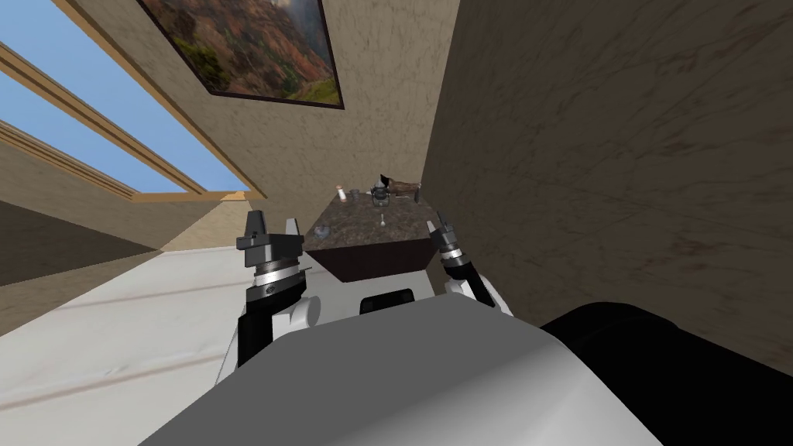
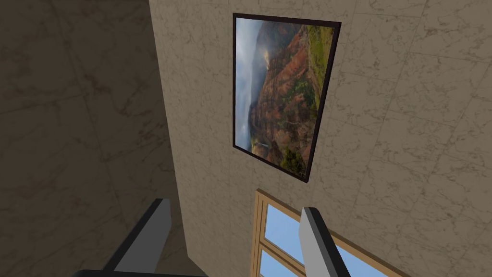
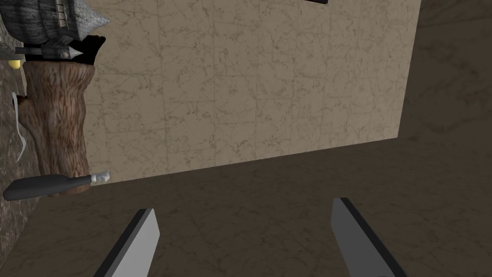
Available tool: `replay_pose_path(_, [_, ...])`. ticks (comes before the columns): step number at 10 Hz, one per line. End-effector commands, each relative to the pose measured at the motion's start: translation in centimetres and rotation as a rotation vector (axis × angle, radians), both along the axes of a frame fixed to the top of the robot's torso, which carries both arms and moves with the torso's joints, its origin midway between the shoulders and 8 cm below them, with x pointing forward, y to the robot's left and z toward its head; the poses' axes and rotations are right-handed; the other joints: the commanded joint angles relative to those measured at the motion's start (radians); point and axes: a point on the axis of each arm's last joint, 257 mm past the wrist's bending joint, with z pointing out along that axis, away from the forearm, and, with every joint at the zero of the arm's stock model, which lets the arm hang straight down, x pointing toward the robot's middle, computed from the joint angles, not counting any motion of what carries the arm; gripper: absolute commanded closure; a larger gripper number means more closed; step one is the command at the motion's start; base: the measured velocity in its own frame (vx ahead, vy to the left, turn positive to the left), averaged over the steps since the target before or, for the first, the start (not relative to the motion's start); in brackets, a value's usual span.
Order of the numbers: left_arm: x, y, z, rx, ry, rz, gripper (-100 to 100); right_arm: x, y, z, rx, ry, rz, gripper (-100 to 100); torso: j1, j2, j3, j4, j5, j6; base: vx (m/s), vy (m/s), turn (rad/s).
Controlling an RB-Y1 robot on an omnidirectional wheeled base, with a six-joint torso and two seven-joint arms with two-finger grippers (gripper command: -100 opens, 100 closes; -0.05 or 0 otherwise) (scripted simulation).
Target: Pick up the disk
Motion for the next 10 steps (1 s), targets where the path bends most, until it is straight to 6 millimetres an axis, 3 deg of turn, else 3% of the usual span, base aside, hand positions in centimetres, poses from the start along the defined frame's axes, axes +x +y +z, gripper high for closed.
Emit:
replay_pose_path(1, [0.0, 0.0, 0.0, 0.000, 0.000, 0.000, 0, 0.0, 0.4, -0.7, -0.036, 0.021, 0.015, -100, 0.000, 0.000, 0.000, 0.000, 0.000, 0.000, -0.092, -0.026, 0.053])
replay_pose_path(10, [0.0, 0.0, 0.0, 0.000, 0.000, 0.000, 0, -0.4, 1.8, -6.7, -0.272, 0.199, 0.111, -100, 0.001, 0.000, 0.000, 0.000, 0.000, 0.000, -0.095, -0.023, 0.095])
